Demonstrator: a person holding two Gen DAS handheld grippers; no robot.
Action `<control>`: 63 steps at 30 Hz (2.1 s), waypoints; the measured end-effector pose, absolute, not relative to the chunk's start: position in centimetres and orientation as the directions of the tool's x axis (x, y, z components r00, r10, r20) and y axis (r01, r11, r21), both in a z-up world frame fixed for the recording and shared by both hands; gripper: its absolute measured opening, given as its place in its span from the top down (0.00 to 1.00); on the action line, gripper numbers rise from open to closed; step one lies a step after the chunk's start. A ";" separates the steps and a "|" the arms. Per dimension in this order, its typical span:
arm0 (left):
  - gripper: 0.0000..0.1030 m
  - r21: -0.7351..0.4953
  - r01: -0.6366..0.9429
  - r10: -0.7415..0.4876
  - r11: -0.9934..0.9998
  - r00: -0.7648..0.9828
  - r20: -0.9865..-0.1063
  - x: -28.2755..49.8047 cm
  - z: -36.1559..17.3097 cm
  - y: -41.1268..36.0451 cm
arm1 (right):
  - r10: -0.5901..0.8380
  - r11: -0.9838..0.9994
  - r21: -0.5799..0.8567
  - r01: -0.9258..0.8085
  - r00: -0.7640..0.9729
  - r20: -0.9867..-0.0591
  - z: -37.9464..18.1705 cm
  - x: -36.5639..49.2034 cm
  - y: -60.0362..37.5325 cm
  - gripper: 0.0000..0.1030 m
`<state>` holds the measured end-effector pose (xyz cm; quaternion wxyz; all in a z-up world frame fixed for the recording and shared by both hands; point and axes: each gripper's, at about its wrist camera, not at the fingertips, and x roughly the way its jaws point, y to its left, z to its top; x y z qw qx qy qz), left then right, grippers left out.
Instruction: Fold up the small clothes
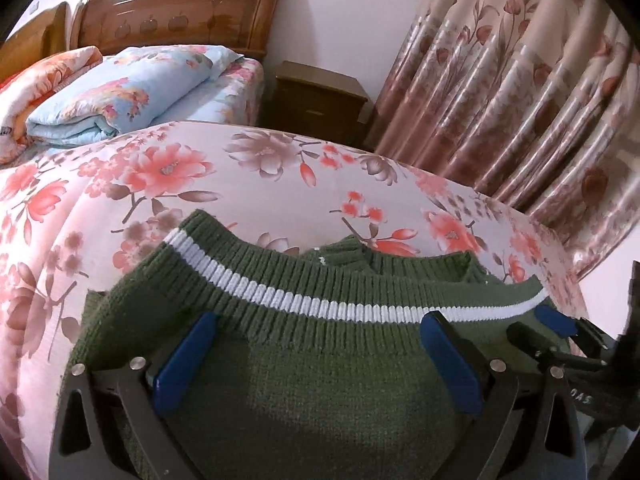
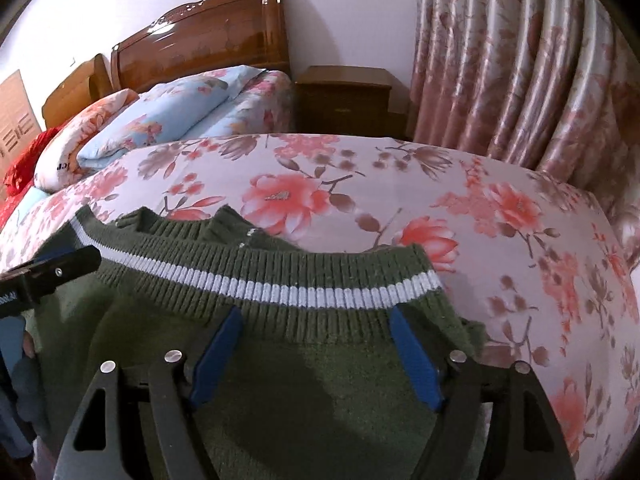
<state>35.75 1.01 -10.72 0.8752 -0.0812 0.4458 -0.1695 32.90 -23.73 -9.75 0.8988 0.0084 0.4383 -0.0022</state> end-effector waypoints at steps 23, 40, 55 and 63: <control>0.00 -0.026 0.131 -0.105 0.991 0.648 -0.755 24.2 -10.4 5.3 | -0.009 0.994 -0.080 -0.077 0.662 -0.749 -9.5 23.1 -18.8 0.27; 0.00 0.091 0.246 -0.097 0.965 0.658 -0.746 18.4 -12.3 3.2 | 0.012 0.986 -0.100 -0.134 0.654 -0.756 -10.3 16.5 -20.0 0.27; 0.00 0.075 0.232 -0.109 0.970 0.688 -0.718 17.3 -11.0 3.7 | 0.032 0.995 -0.045 -0.089 0.709 -0.704 -8.5 15.1 -19.7 0.27; 0.00 0.110 0.239 -0.083 0.965 0.673 -0.735 19.2 -12.0 2.7 | 0.010 0.981 -0.126 -0.147 0.689 -0.724 -10.4 18.4 -17.3 0.26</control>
